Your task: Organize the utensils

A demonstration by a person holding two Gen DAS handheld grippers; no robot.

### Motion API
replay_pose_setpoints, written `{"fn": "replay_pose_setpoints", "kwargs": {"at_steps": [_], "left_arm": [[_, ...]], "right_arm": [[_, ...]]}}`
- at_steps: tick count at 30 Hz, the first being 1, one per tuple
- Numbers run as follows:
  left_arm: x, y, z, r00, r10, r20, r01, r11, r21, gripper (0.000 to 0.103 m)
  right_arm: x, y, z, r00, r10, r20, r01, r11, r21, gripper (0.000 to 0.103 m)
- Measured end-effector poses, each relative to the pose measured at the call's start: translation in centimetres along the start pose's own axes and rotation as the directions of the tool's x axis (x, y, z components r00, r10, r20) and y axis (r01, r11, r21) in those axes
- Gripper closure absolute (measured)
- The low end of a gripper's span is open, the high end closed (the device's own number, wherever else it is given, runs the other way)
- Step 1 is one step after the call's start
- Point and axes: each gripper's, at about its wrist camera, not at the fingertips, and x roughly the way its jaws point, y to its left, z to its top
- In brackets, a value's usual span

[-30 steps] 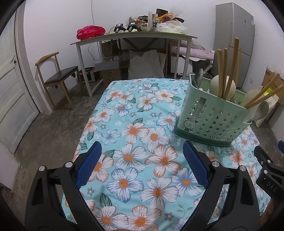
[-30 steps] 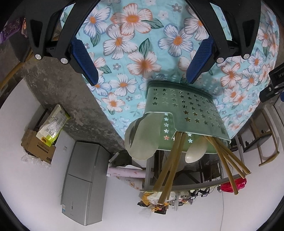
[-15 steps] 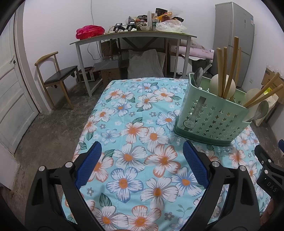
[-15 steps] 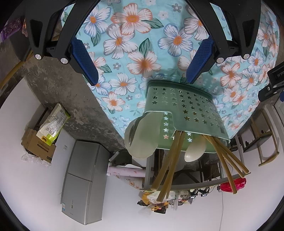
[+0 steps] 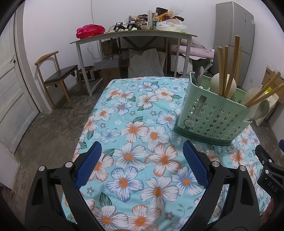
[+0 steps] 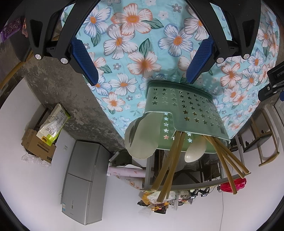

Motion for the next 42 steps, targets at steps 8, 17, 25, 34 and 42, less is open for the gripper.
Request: {"fn": "replay_pose_setpoints", "kwargs": {"at_steps": [8, 17, 25, 34, 42], "left_arm": [[0.0, 0.04, 0.01, 1.0, -0.001, -0.001, 0.001, 1.0, -0.001, 0.014], [0.36, 0.03, -0.25, 1.0, -0.005, -0.008, 0.005, 1.0, -0.001, 0.014], [0.28, 0.1, -0.14, 1.0, -0.005, -0.007, 0.005, 1.0, -0.002, 0.014], [0.28, 0.06, -0.2, 1.0, -0.006, -0.007, 0.006, 1.0, -0.002, 0.014], [0.26, 0.09, -0.12, 1.0, -0.006, -0.008, 0.006, 1.0, -0.002, 0.014]], "right_arm": [[-0.02, 0.02, 0.01, 1.0, 0.0, 0.0, 0.0, 1.0, -0.001, 0.007], [-0.06, 0.02, -0.02, 1.0, 0.002, -0.002, -0.002, 1.0, 0.0, 0.007], [-0.09, 0.01, 0.0, 1.0, 0.002, -0.003, -0.002, 1.0, 0.001, 0.007], [-0.12, 0.03, -0.02, 1.0, 0.003, -0.001, -0.003, 1.0, 0.0, 0.007], [-0.13, 0.05, -0.01, 1.0, 0.005, 0.0, -0.005, 1.0, 0.0, 0.007]]}}
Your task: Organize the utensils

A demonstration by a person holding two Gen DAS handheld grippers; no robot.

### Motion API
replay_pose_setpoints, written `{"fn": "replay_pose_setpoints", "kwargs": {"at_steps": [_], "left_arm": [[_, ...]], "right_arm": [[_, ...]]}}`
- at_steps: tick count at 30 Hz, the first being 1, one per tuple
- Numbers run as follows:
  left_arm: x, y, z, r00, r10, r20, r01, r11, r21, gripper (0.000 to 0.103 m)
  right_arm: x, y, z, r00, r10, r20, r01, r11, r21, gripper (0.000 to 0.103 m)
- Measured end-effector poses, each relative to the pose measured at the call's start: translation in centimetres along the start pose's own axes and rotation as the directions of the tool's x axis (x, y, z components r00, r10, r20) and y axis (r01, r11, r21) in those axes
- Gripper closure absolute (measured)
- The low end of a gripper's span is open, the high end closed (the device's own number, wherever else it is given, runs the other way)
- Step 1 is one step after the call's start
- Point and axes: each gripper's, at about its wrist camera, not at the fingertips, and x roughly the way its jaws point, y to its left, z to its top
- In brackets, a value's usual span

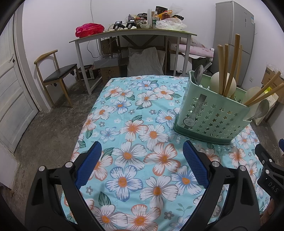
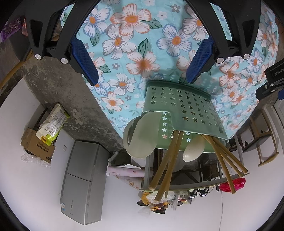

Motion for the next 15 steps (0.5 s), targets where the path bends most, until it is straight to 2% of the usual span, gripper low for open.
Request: {"fn": "replay_pose_setpoints", "kwargs": {"at_steps": [15], "left_arm": [[-0.07, 0.06, 0.09, 1.0, -0.001, -0.001, 0.001, 1.0, 0.0, 0.014]], "right_arm": [[-0.07, 0.07, 0.11, 1.0, 0.004, -0.001, -0.004, 1.0, -0.002, 0.007]]}}
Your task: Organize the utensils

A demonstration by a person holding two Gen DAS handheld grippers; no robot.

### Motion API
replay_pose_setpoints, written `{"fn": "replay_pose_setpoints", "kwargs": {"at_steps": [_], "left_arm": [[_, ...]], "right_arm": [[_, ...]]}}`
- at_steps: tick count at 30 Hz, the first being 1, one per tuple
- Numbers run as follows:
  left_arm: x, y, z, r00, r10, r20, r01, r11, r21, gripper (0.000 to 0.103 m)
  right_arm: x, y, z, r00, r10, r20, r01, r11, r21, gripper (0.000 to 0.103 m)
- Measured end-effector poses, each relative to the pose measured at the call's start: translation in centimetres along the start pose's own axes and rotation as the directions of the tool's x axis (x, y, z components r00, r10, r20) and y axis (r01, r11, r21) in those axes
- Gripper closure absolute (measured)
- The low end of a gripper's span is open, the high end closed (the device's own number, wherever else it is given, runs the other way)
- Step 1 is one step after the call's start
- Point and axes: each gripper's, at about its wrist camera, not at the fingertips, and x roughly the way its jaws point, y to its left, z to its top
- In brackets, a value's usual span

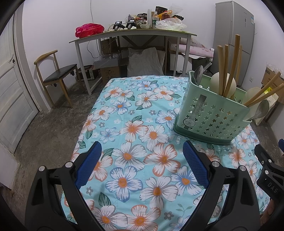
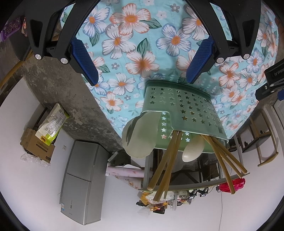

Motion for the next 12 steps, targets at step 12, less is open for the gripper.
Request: {"fn": "replay_pose_setpoints", "kwargs": {"at_steps": [12], "left_arm": [[-0.05, -0.27, -0.1, 1.0, -0.007, 0.003, 0.007, 1.0, 0.004, 0.014]], "right_arm": [[0.03, 0.03, 0.02, 1.0, 0.0, 0.0, 0.0, 1.0, 0.0, 0.007]]}}
